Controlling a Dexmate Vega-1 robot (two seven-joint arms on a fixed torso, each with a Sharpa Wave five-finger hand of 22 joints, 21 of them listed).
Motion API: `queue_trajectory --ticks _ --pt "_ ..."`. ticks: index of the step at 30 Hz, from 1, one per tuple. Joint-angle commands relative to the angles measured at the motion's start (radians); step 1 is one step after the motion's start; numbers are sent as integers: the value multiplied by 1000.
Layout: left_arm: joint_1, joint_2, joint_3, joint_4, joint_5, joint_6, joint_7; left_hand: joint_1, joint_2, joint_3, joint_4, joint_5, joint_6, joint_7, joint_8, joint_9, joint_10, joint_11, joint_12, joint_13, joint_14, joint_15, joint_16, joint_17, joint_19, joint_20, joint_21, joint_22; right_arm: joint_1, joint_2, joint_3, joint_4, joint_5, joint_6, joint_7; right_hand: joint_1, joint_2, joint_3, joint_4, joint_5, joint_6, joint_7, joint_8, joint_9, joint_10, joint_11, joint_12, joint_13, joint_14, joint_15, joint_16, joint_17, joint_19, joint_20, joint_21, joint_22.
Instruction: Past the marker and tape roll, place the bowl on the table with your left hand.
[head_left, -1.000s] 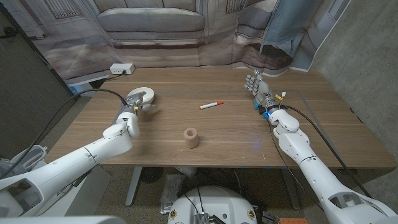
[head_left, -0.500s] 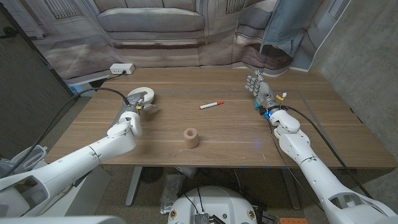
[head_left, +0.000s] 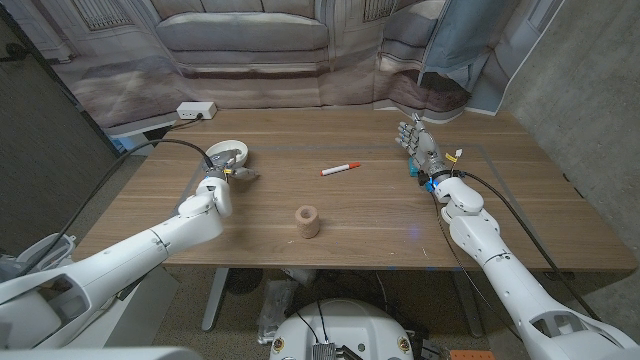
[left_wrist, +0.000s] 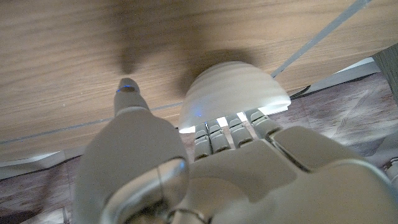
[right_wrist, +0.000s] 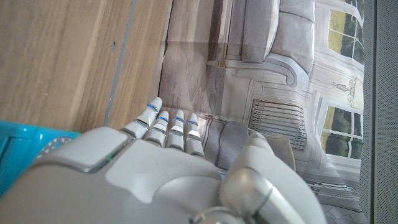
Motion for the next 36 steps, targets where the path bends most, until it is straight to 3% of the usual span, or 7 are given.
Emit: queue_trajectory --ticks 1,16,19,23,26,30,36 --pt "-22 -19 18 30 -1 5 -24 20 6 0 -6 -4 24 -4 9 6 21 -5 11 6 26 -76 14 4 28 -65 8 6 9 4 -1 12 1 -2 3 0 2 -3 -1 2 8 -3 2 2 10 -3 0 5 8 -2 1 4 13 -39 -2 6" --pt "-29 -39 32 66 -1 -22 -7 79 40 7 -13 -9 91 -15 24 6 84 -16 21 5 95 -93 25 5 95 -48 24 9 12 11 1 18 4 -5 16 -1 3 -5 -2 2 8 -5 2 2 11 -4 -1 5 19 3 5 4 16 -36 -6 6" --pt "-29 -41 34 68 0 -21 -5 103 52 13 -18 -10 108 -21 28 7 101 -37 23 5 111 -98 27 5 115 -48 29 10 10 12 2 18 3 -6 14 -1 3 -5 -2 2 8 -5 2 2 12 -4 0 5 21 1 5 4 16 -36 -7 6" --pt "-26 -48 33 72 0 -14 5 155 82 30 -27 -15 143 -35 36 8 133 -35 26 6 141 -108 30 6 144 -47 38 14 11 12 2 19 3 -7 16 -1 3 -5 -2 2 9 -5 2 2 12 -2 -1 5 21 0 5 4 17 -35 -8 6" --pt "-24 -51 32 72 -1 -8 10 200 100 37 -28 -34 188 -39 45 8 199 -57 36 6 219 -138 44 5 221 -68 66 16 12 13 2 22 3 -5 19 -1 3 -5 -2 1 9 -5 2 2 11 -4 -1 5 22 1 5 4 18 -35 -9 6" --pt "-21 -50 33 68 1 -3 15 238 115 42 -26 -57 266 -57 68 9 266 -72 43 6 304 -158 57 4 293 -70 94 17 15 13 1 26 2 -6 22 -1 3 -5 -3 1 11 -5 3 2 11 -5 -1 5 22 1 5 4 19 -35 -10 7" --pt "-15 -54 32 65 4 12 35 297 143 57 -27 -95 369 -80 99 10 362 -67 49 9 424 -178 73 6 366 -82 129 22 19 13 1 28 3 -9 29 -1 4 -6 -3 1 11 -5 2 2 11 -6 -1 5 23 1 5 4 20 -35 -11 7"
